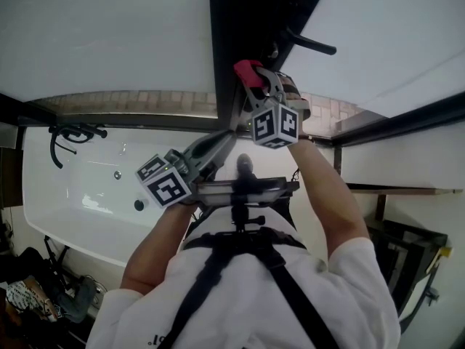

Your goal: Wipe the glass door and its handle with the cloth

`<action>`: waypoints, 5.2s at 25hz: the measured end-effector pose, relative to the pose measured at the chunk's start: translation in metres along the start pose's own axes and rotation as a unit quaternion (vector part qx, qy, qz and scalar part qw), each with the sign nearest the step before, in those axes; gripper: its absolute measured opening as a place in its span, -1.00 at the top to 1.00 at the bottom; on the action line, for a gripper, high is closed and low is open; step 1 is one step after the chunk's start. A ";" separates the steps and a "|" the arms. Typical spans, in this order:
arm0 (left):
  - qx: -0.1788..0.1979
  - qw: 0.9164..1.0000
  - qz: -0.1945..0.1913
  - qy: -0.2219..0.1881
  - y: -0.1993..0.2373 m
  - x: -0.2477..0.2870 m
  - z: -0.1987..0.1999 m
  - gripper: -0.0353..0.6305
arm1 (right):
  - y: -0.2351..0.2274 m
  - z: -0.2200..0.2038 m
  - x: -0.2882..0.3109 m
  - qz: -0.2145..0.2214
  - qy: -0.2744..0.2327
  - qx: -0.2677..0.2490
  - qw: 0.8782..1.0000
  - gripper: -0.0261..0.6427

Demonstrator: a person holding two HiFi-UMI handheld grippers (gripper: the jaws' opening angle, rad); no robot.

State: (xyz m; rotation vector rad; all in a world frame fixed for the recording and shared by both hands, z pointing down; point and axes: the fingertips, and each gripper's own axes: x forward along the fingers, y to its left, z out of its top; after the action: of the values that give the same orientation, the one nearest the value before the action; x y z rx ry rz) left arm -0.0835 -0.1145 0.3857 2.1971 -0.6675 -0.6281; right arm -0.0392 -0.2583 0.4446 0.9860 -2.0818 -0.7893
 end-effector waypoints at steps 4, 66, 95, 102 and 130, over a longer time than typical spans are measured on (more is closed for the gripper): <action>0.003 1.000 0.012 0.004 0.000 0.000 0.000 0.92 | 0.009 -0.004 -0.002 0.009 -0.004 0.015 1.000 0.62; -0.024 0.997 0.041 0.064 0.037 0.001 -0.021 0.92 | 0.131 -0.123 0.047 0.251 0.224 0.426 0.840 0.64; -0.007 1.000 -0.011 0.017 0.002 -0.003 -0.002 0.92 | 0.018 -0.024 0.015 0.160 0.124 0.347 0.916 0.64; -0.007 1.000 -0.015 0.015 -0.004 -0.003 -0.008 0.92 | -0.014 0.001 0.001 0.133 0.089 0.330 0.930 0.64; 0.008 1.000 -0.029 -0.002 -0.014 -0.008 -0.006 0.92 | -0.100 0.077 -0.029 0.054 -0.002 0.274 0.960 0.64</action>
State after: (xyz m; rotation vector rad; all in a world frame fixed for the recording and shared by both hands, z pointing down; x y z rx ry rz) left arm -0.0827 -0.0983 0.3804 2.2382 -0.6145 -0.6594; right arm -0.0463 -0.2698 0.3159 1.1363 -2.3904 -0.1475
